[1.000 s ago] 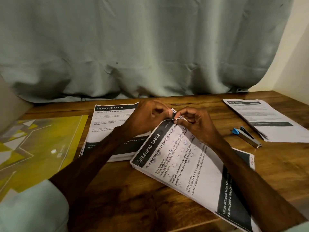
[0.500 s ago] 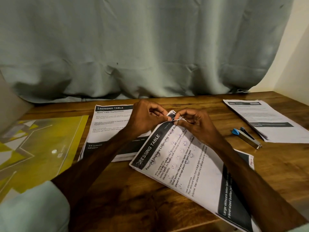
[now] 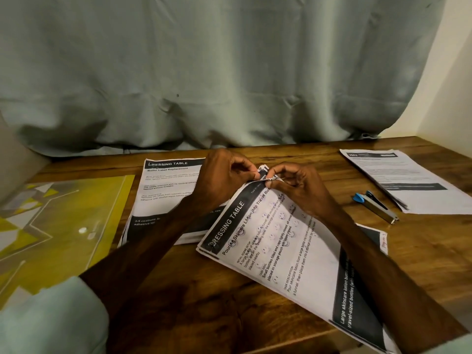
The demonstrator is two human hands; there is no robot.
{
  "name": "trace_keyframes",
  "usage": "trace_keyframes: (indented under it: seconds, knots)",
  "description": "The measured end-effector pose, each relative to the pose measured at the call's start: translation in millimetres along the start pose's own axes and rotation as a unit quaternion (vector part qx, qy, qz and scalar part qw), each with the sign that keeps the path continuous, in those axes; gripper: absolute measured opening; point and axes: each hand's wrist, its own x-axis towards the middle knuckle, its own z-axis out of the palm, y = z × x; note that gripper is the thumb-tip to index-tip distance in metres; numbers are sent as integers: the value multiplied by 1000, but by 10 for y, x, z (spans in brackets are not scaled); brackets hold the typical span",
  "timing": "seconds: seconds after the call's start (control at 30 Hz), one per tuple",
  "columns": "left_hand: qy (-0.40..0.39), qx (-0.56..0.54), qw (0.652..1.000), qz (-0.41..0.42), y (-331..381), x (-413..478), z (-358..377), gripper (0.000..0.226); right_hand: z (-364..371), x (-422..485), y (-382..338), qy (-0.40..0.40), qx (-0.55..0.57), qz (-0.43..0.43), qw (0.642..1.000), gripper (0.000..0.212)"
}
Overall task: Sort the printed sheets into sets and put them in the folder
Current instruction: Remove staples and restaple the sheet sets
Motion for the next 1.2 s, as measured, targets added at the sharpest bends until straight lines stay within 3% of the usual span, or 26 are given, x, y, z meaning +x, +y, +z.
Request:
trace_keyframes:
  seconds: [0.4, 0.7, 0.8, 0.97, 1.2]
  knots:
    - [-8, 133, 986, 101, 110, -27, -42, 5, -8, -18, -69, 22, -14, 7, 1000, 14]
    - [5, 174, 980, 98, 175, -43, -70, 6, -5, -18, -134, 9, 14, 14, 1000, 14]
    - [-5, 160, 985, 60, 154, -22, -64, 6, -4, -15, -121, 8, 5, 12, 1000, 13]
    - [-52, 45, 997, -45, 55, 45, -65, 1, -15, -10, -75, 2, -17, 13, 1000, 11]
    - [-100, -43, 989, -98, 70, 62, -117, 10, -23, -14, -59, 12, -20, 22, 999, 10]
